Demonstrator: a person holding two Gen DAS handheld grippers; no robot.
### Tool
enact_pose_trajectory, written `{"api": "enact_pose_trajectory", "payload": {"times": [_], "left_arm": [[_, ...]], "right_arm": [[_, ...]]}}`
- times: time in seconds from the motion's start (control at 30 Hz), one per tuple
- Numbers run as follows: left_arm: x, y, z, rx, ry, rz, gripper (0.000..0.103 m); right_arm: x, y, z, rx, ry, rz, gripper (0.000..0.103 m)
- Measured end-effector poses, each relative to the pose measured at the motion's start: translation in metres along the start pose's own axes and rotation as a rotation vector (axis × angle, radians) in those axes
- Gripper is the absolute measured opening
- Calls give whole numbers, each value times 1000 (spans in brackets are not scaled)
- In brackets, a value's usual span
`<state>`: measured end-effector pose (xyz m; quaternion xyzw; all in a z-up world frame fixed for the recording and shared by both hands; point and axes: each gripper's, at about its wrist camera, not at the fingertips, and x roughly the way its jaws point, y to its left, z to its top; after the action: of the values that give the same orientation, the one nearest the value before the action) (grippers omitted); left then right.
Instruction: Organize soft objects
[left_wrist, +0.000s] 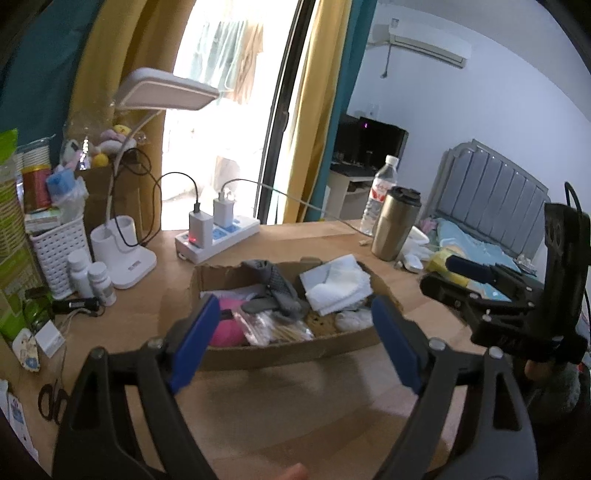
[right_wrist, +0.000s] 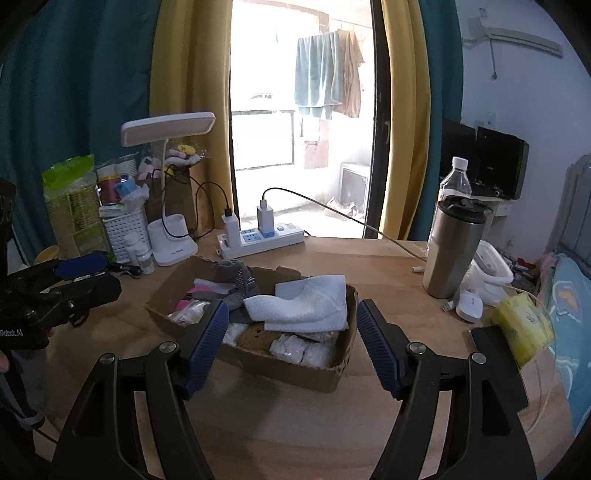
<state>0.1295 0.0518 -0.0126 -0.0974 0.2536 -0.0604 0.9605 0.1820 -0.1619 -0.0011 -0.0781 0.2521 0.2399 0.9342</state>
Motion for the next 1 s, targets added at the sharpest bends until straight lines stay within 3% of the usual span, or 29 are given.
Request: {"api": "enact_pose_trajectory", "payload": {"times": [0.07, 0.13, 0.4, 0.7, 0.8, 1.0], "left_arm": [[-9, -1, -2, -4, -11, 5, 88], [-18, -2, -4, -5, -19, 10, 96], [-55, -11, -20, 6, -54, -11, 97], [-95, -13, -39, 10, -102, 71, 97], [-102, -8, -44, -12, -121, 88, 97], [-110, -16, -46, 26, -147, 148, 97]], "right_arm": [[-7, 3, -2, 2, -4, -5, 75], [-15, 7, -4, 2, -10, -8, 75], [-50, 21, -18, 3, -40, -38, 75], [-89, 35, -29, -3, -106, -83, 76], [-99, 44, -28, -28, -132, -94, 87], [-109, 50, -30, -34, -152, -85, 89]]}}
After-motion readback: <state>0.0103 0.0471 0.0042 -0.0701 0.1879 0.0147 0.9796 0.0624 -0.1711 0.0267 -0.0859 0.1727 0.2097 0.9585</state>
